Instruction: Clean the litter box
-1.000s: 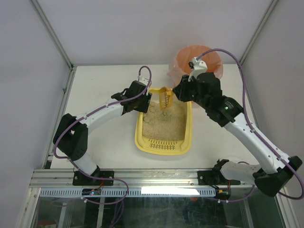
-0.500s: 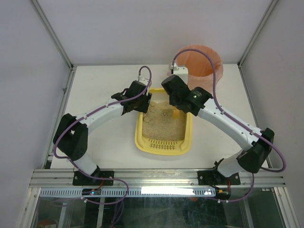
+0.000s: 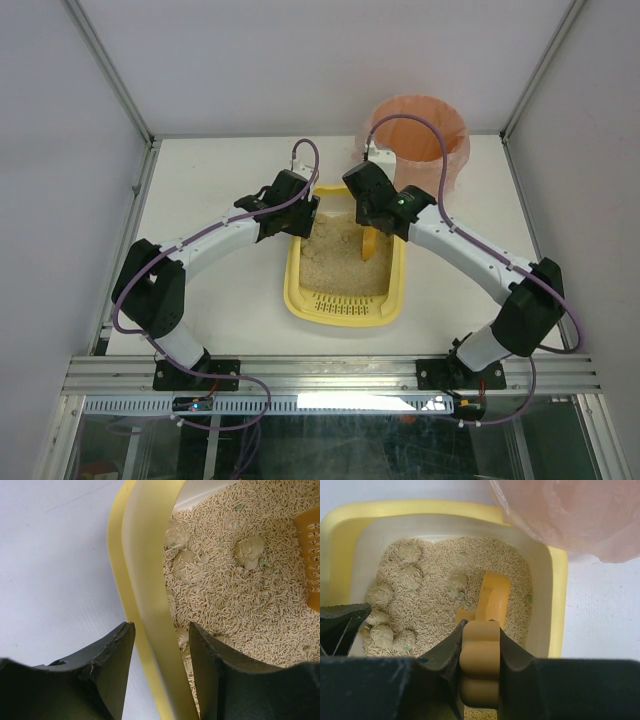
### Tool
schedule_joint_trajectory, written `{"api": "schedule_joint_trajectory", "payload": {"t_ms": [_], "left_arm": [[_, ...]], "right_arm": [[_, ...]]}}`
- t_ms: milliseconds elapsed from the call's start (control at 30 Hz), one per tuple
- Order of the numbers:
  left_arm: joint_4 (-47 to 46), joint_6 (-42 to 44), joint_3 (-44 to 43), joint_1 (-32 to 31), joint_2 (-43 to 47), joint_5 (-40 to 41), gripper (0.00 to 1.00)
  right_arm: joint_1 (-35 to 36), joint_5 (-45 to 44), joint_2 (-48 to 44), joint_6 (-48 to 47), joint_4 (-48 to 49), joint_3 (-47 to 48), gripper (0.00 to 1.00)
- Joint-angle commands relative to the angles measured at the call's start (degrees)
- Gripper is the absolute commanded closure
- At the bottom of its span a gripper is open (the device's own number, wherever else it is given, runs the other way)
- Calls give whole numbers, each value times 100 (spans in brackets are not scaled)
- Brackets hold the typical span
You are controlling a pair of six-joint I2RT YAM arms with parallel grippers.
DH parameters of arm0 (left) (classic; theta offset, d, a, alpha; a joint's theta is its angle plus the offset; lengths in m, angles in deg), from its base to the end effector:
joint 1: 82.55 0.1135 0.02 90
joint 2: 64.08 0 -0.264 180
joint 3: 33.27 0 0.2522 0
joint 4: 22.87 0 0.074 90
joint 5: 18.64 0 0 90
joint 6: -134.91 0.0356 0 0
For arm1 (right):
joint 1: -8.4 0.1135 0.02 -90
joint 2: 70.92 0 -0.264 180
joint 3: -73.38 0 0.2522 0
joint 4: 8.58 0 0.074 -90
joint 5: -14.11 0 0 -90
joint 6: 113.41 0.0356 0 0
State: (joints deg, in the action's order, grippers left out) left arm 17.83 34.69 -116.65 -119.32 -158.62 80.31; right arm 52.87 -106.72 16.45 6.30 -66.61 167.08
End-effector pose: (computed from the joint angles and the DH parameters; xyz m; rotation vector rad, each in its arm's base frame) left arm 0.2883 -0.2085 0.2420 0.5015 2.4161 -0.1629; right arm 0.2435 0.2135 0.3230 -0.0770 2.3091 -0.0242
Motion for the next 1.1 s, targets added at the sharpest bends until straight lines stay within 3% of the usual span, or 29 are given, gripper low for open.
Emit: {"api": "schedule_joint_trajectory", "payload": {"t_ms": [0, 500, 867, 1067], "left_arm": [[116, 135, -122, 26, -9, 236, 51], [119, 132, -126, 21, -38, 195, 51], [119, 126, -130, 21, -56, 193, 51], [119, 137, -139, 28, -64, 145, 51]], "right_arm": [[-224, 691, -187, 252, 651, -195, 100], [-1227, 2474, -1117, 841, 2847, -2207, 100], [-1440, 3439, -707, 1027, 3628, -2776, 100], [-1420, 4163, -127, 976, 4937, -3210, 100]]}}
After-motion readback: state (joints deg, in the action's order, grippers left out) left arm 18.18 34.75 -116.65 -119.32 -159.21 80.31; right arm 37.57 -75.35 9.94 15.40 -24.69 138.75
